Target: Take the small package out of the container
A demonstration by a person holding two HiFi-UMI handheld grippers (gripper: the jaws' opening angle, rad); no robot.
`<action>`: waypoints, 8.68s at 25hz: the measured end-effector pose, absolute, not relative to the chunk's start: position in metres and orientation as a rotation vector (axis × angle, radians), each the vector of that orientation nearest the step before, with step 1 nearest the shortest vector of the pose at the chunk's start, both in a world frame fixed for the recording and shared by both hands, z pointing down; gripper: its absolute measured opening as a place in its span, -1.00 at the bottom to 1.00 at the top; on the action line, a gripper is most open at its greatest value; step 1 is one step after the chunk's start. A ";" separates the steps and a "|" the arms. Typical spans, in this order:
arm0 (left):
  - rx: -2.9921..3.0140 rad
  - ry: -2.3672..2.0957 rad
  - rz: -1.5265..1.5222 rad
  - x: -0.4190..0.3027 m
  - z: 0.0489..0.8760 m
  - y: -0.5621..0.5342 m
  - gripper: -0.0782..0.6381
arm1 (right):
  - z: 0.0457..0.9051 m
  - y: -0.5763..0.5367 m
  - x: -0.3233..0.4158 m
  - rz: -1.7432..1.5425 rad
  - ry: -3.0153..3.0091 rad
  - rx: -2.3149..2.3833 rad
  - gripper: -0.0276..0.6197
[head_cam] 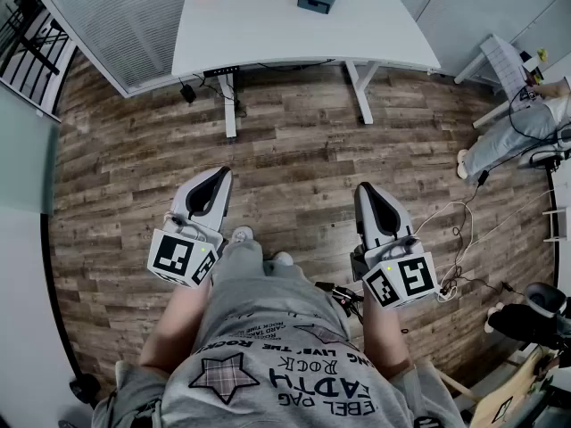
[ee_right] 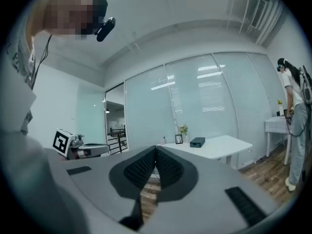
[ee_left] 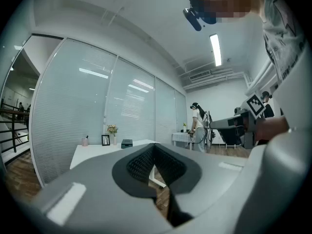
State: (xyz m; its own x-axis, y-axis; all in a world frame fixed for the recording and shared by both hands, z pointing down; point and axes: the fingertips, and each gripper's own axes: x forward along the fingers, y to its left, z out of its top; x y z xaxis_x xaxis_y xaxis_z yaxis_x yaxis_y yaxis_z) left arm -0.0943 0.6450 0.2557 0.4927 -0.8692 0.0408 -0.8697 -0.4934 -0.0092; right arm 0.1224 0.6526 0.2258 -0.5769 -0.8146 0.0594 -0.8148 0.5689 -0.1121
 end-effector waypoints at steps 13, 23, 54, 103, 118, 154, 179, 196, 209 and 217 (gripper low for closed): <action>2.723 -1.566 0.061 -0.084 0.252 0.654 -0.76 | 0.215 0.663 0.135 0.160 -2.803 1.496 -0.87; 2.723 -1.532 0.034 -0.085 0.253 0.628 -0.76 | 0.211 0.640 0.145 0.178 -2.811 1.581 -0.86; 2.845 -1.366 -0.022 -0.126 0.242 0.357 -0.76 | 0.208 0.414 0.116 0.158 -2.660 1.803 -0.86; 2.642 -1.643 0.047 -0.106 0.265 0.107 -0.75 | 0.225 0.104 0.155 0.233 -2.817 1.522 -0.86; 2.581 -1.707 0.076 -0.078 0.267 0.054 -0.75 | 0.228 0.027 0.169 0.299 -2.905 1.379 -0.86; 2.732 -1.323 0.090 -0.103 0.298 -0.130 -0.75 | 0.238 -0.100 0.133 0.367 -2.697 1.683 -0.86; 2.640 -1.382 0.230 -0.067 0.347 -0.157 -0.75 | 0.269 -0.145 0.132 0.434 -2.711 1.425 -0.86; 2.609 -1.372 0.268 -0.062 0.380 -0.186 -0.76 | 0.347 -0.180 0.119 0.487 -2.602 1.312 -0.86; 2.645 -1.265 0.344 -0.042 0.416 -0.208 -0.75 | 0.407 -0.193 0.112 0.573 -2.523 1.261 -0.86; 2.617 -1.183 0.441 -0.030 0.453 -0.219 -0.75 | 0.452 -0.199 0.102 0.648 -2.411 1.216 -0.86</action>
